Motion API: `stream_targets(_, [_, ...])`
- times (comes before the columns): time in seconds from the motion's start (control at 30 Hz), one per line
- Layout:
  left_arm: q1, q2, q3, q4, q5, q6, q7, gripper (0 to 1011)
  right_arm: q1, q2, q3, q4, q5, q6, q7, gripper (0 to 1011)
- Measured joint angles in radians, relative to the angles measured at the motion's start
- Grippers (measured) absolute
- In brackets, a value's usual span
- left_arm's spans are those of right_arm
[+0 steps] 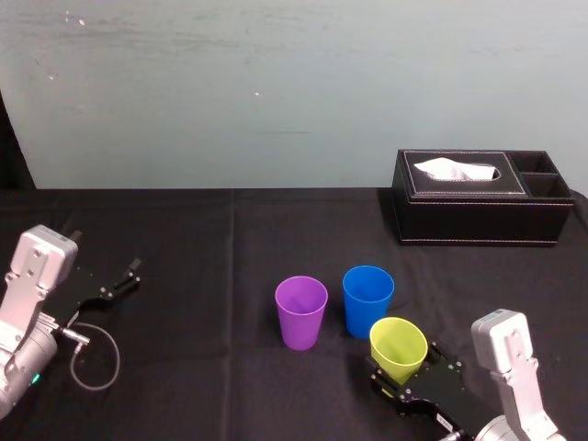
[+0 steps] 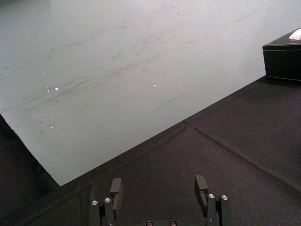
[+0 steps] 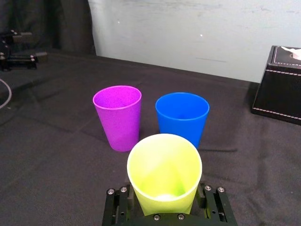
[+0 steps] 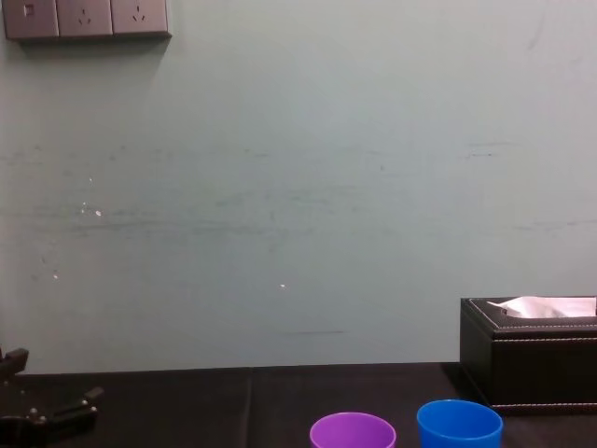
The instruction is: Stack the three plastic cups sequentially using one hand.
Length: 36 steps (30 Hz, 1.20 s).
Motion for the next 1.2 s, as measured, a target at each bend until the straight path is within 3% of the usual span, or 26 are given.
stream_targets(0.2, [0.000, 0.000, 0.000, 0.000, 0.000, 0.000, 0.000, 1000, -0.010, 0.004, 0.018, -0.035, 0.015, 0.021, 0.019, 726])
stream_targets(0.4, [0.000, 0.000, 0.000, 0.000, 0.000, 0.000, 0.000, 1000, -0.006, 0.028, 0.046, -0.110, 0.059, 0.088, 0.049, 726])
stream_targets(0.7, [0.000, 0.000, 0.000, 0.000, 0.000, 0.000, 0.000, 1000, 0.088, 0.090, 0.047, -0.196, 0.146, 0.228, 0.128, 726])
stream_targets(0.8, [0.000, 0.000, 0.000, 0.000, 0.000, 0.000, 0.000, 1000, 0.124, 0.096, 0.036, -0.201, 0.156, 0.255, 0.141, 726])
stream_targets(0.83, [0.000, 0.000, 0.000, 0.000, 0.000, 0.000, 0.000, 1000, 0.167, 0.099, 0.016, -0.199, 0.160, 0.279, 0.150, 726])
stream_targets(0.97, [0.000, 0.000, 0.000, 0.000, 0.000, 0.000, 0.000, 1000, 0.223, 0.096, -0.016, -0.181, 0.161, 0.305, 0.161, 726])
stream_targets(1.2, [0.000, 0.000, 0.000, 0.000, 0.000, 0.000, 0.000, 1000, 0.355, 0.062, -0.109, -0.079, 0.138, 0.328, 0.169, 726])
